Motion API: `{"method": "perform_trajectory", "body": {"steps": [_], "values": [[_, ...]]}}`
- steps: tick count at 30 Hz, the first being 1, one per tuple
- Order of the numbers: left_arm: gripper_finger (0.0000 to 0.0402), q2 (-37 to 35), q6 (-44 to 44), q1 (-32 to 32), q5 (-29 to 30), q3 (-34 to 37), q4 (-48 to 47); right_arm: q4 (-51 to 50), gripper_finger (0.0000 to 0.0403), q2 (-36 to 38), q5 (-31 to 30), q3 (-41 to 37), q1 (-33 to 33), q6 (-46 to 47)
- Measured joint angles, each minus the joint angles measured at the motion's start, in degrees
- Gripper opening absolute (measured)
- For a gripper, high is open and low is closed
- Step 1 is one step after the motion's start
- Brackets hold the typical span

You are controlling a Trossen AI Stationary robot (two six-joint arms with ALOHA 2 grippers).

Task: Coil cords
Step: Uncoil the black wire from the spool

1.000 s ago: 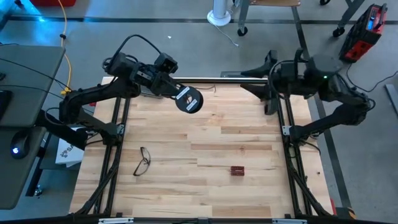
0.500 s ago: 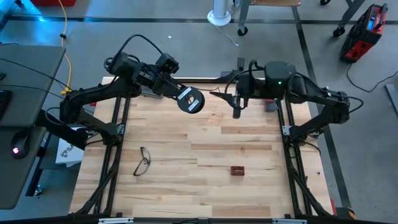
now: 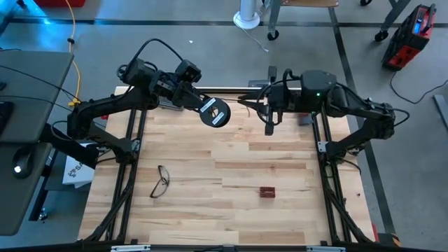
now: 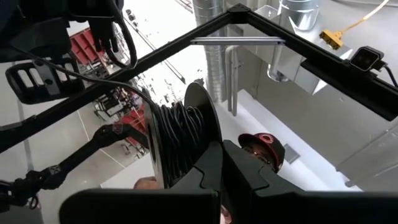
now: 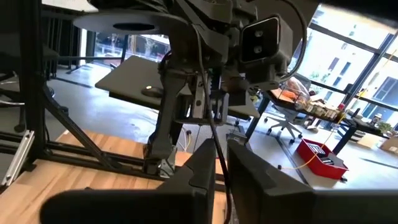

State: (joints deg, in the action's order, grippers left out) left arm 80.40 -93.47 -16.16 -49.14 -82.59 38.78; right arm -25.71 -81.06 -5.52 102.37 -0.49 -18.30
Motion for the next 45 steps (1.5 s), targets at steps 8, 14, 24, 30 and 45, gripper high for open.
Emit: {"method": "perform_trajectory", "body": {"steps": [8,14,24,30,45], "values": [[0.0,0.1,-1.4,0.9,6.0,0.0,-1.7,3.5,0.0005,-0.3,-0.4,0.0,0.0,1.5],[0.0,1.0,-1.4,0.9,11.2,0.0,-1.5,8.3,0.0002,-3.9,-0.7,0.0,0.6,6.1],[0.0,1.2,5.3,-1.4,15.1,0.0,-1.2,10.7,0.0001,-8.5,3.2,-0.1,-0.2,14.7],[0.0,1.0,6.1,-5.0,17.4,0.0,0.9,13.1,0.0,-8.5,2.9,-0.1,-2.0,14.9],[0.0,-2.9,17.9,-8.7,5.8,-0.1,-21.7,-1.0,0.0,-6.3,1.0,-0.1,-2.1,17.1]]}}
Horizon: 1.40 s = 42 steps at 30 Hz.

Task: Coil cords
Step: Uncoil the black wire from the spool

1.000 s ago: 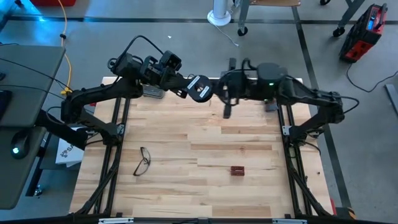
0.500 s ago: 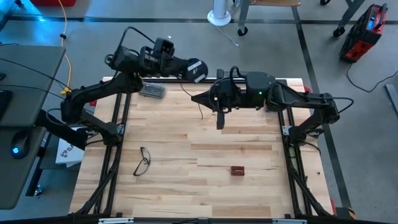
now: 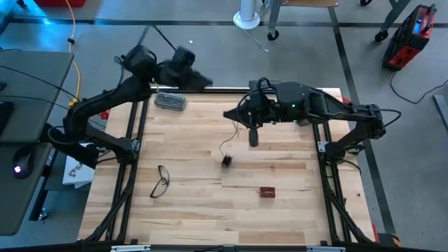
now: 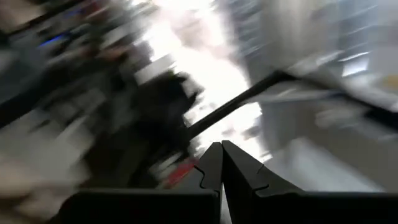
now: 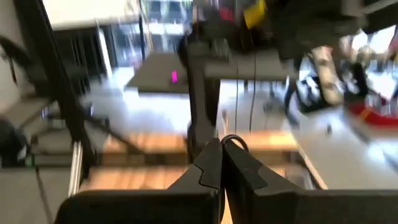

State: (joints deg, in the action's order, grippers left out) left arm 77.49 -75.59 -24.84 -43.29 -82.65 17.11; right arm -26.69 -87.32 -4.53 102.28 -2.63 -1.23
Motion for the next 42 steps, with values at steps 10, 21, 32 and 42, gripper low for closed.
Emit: {"method": "perform_trajectory", "body": {"steps": [10,21,32,42], "values": [[0.0,-7.7,49.0,1.6,21.8,3.5,-71.1,-27.5,0.0,-0.5,-6.0,0.0,1.3,5.1],[0.0,-5.7,37.7,8.1,21.4,27.8,-36.5,-45.5,0.0,-0.7,-1.1,-0.5,1.6,15.3],[0.0028,7.3,32.1,7.9,20.2,30.9,-17.7,-27.3,0.0,1.3,5.6,-18.2,-7.1,16.3],[0.0067,3.1,37.0,-3.8,18.1,30.9,-14.0,-7.3,0.0,-0.3,20.8,-18.0,-1.9,4.1]]}}
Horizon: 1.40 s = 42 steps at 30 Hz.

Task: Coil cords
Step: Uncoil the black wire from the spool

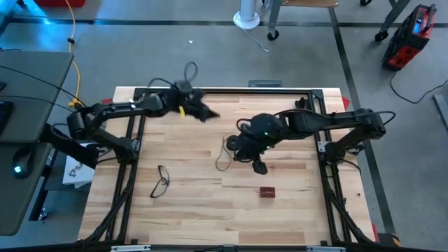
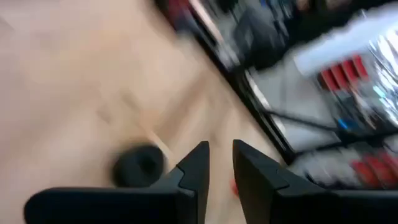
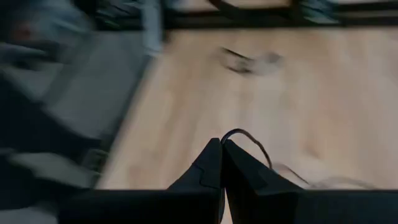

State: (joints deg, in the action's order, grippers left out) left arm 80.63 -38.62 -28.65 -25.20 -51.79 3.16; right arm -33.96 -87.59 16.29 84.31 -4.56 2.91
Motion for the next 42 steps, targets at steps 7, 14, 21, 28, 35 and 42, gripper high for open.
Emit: {"method": "perform_trajectory", "body": {"steps": [7,14,21,28,35,42], "values": [[0.007,-1.1,-1.7,-9.8,-4.2,0.1,-1.0,-19.1,0.0,-4.4,16.9,-0.2,-4.6,4.1],[0.007,-1.0,1.3,-7.1,-5.7,0.1,-3.7,-35.9,0.0001,-5.6,7.2,-8.0,-12.5,14.5],[0.0089,2.9,-0.9,-1.4,-1.7,0.1,-4.2,-27.1,0.0053,-5.4,4.6,-14.2,-13.6,29.3],[0.0139,11.8,-9.5,3.7,-2.9,0.1,-2.3,-27.2,0.0174,-5.4,-0.3,-12.9,-12.1,29.5],[0.0177,18.6,-17.2,7.7,-2.3,0.1,0.0,-28.9,0.0219,-3.3,-13.1,-9.6,-10.4,26.0],[0.0182,25.4,-27.2,9.1,0.7,0.1,10.8,-30.1,0.022,-0.9,-17.9,-9.4,-8.3,27.1]]}}
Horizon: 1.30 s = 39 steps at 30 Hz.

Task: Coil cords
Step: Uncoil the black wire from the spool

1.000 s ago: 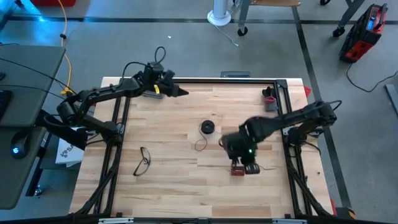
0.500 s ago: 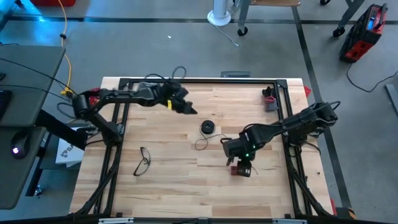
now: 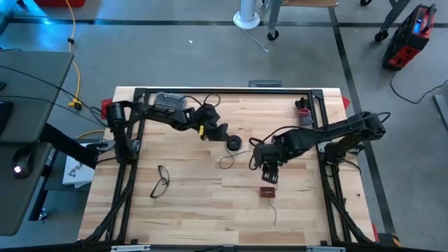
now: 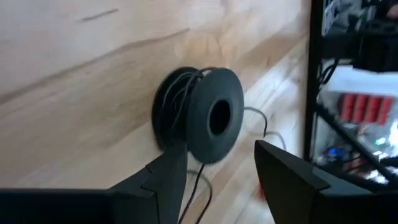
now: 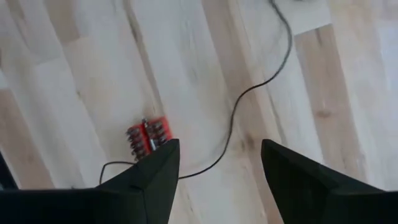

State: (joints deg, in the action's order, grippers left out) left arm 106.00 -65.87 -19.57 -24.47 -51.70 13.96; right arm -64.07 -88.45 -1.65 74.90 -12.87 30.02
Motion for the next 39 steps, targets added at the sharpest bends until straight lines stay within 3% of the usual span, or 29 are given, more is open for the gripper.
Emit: {"method": "perform_trajectory", "body": {"steps": [4,20,26,39], "values": [[0.0182,2.2,-5.2,0.3,0.5,0.0,4.7,0.0,0.022,0.6,-0.5,0.0,0.5,0.1],[0.0177,2.4,-10.0,3.7,4.9,0.0,3.9,0.0,0.022,0.9,-2.8,0.0,0.5,-0.5],[0.0162,2.4,-13.6,4.4,10.6,-0.1,6.7,0.0,0.022,0.9,-4.3,0.0,0.5,-0.7],[0.0111,5.1,-16.0,5.3,12.4,0.0,9.0,0.7,0.022,0.9,-4.3,0.0,0.5,-2.1]]}}
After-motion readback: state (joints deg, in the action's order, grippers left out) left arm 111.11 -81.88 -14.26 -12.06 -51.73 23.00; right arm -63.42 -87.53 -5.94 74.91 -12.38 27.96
